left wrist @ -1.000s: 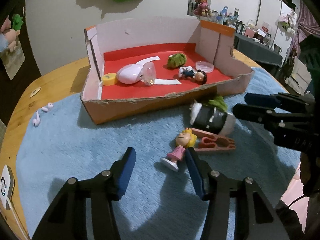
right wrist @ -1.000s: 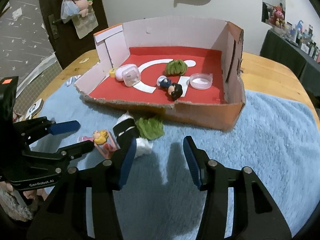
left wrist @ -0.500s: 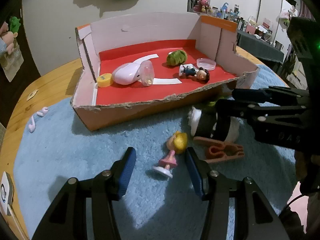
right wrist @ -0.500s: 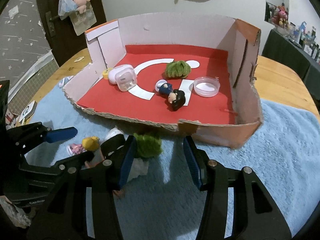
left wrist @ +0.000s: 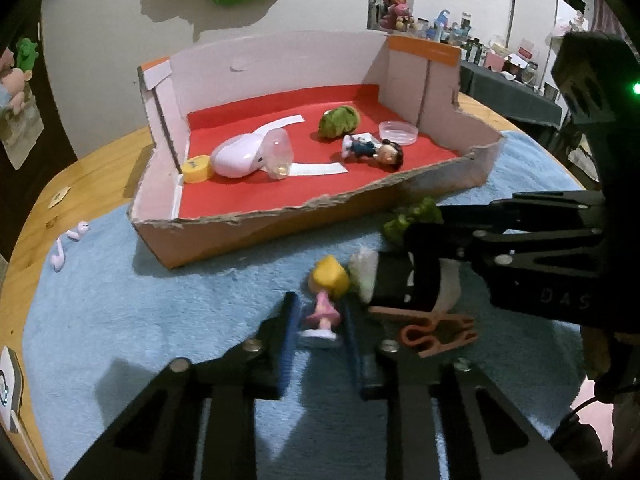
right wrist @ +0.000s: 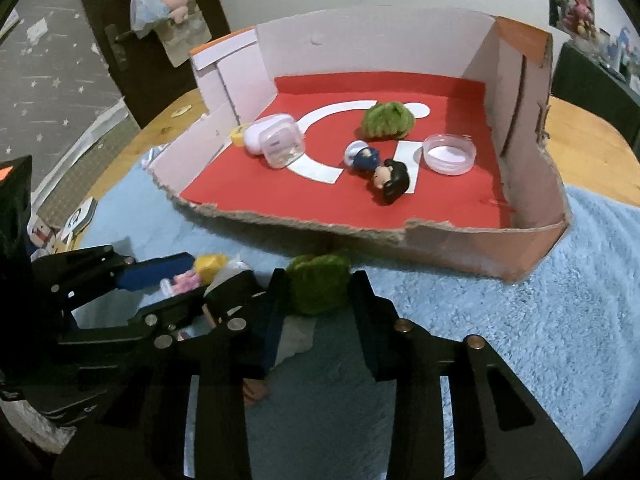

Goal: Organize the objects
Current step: 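Grasp the green yarn ball with the right gripper while the left grasps the yellow-haired figurine, then lift the yarn ball and figurine and carry both toward the box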

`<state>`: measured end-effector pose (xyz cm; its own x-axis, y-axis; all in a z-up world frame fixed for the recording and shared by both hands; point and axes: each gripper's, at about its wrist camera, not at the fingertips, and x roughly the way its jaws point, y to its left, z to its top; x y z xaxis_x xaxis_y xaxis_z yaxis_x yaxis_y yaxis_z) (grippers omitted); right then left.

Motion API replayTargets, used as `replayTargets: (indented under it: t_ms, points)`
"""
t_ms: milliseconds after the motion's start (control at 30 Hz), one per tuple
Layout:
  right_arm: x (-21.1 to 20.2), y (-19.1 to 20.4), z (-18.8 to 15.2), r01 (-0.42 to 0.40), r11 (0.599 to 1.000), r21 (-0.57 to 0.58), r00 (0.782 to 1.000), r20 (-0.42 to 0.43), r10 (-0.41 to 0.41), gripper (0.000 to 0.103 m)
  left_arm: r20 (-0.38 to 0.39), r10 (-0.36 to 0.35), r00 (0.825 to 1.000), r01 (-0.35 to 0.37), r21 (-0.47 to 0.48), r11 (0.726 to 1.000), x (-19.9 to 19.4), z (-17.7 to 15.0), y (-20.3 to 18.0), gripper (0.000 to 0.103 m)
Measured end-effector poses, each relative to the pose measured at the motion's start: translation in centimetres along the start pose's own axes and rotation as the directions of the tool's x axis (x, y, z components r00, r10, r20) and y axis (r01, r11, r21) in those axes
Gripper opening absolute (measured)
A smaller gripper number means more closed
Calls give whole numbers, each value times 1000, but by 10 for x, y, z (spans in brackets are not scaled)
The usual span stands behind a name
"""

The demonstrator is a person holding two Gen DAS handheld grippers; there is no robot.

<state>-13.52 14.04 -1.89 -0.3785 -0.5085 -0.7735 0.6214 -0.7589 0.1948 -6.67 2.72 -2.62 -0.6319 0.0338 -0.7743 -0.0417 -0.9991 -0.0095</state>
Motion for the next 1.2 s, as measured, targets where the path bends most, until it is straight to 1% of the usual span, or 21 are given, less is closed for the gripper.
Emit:
replayTargets:
  t_ms: [100,200,333,533,800,1200]
  points:
    - [-3,1,-3,-9,1000,4,1000,2,9,29,0,2,1000,-2,2,1000,-1,0,-1,21]
    - [-8,-1,-7,-2,1000,14,1000,14,2,28,0,-2,1000,2,-12,1000,-2,-1,0,21]
    - [-21,-4,-14,1,1000,29,999,46,-2,28,3,3,1000,-3,-21,1000,-6,-2,-1,21]
    - [-39,-6,-20,-17,999,49,997,78,13,28,38,4,999,-3,-39,999,-18,-3,-1,21]
    - [-56,6,-19,-27,999,34,993,112,24,28,78,-3,997,7,-54,998,-33,3,4,21]
    - [-66,15,-11,-32,999,12,990,136,30,28,117,-6,993,15,-82,996,-42,16,14,21]
